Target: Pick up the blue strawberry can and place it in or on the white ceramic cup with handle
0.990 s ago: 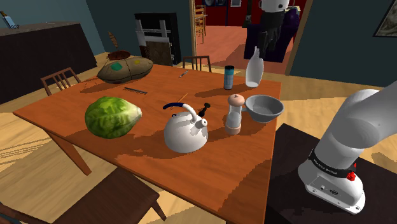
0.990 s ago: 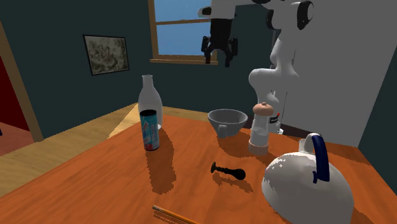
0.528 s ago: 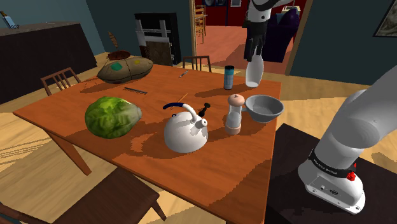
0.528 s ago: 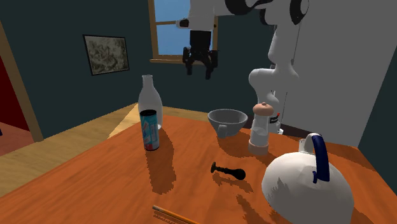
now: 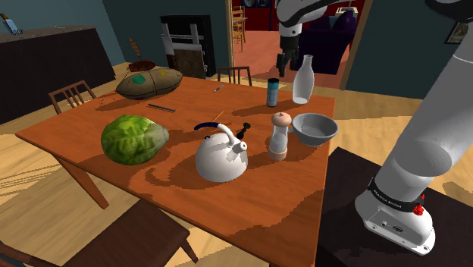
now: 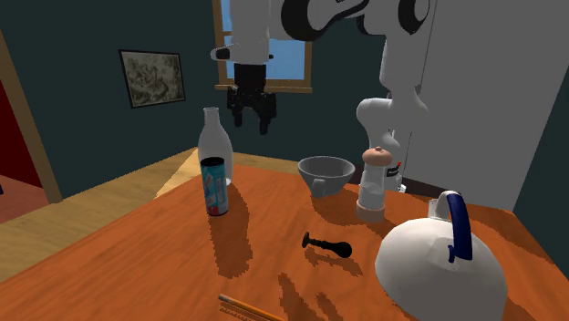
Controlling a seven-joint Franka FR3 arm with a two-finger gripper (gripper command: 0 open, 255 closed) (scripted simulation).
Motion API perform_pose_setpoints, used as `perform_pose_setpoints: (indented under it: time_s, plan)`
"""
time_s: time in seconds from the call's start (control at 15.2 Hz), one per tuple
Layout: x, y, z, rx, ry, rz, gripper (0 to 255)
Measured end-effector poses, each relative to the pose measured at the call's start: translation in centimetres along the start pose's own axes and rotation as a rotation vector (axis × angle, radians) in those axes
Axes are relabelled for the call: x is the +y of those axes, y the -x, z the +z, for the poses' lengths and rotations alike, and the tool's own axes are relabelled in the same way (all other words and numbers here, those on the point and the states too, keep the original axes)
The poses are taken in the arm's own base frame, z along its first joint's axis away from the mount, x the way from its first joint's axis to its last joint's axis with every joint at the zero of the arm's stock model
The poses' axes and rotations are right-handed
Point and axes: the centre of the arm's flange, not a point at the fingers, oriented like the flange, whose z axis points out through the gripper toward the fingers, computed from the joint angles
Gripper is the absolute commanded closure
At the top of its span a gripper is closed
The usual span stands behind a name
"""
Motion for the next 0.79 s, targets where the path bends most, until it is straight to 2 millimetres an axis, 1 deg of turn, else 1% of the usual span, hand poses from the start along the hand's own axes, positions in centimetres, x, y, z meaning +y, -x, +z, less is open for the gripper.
perform_pose_setpoints:
  time_s: [0.13,0.4,0.53,0.66,0.79]
  plan:
    - [0.8,-2.2,0.9,0.001,-0.001,-0.006,0]
    - [2.4,-6.5,3.4,0.002,-0.004,-0.017,0]
    - [3.7,-8.6,4.7,0.002,-0.005,-0.022,0]
    - [4.1,-9.7,5.7,0.002,-0.006,-0.025,0]
    - [4.1,-10.0,6.6,0.002,-0.006,-0.026,0]
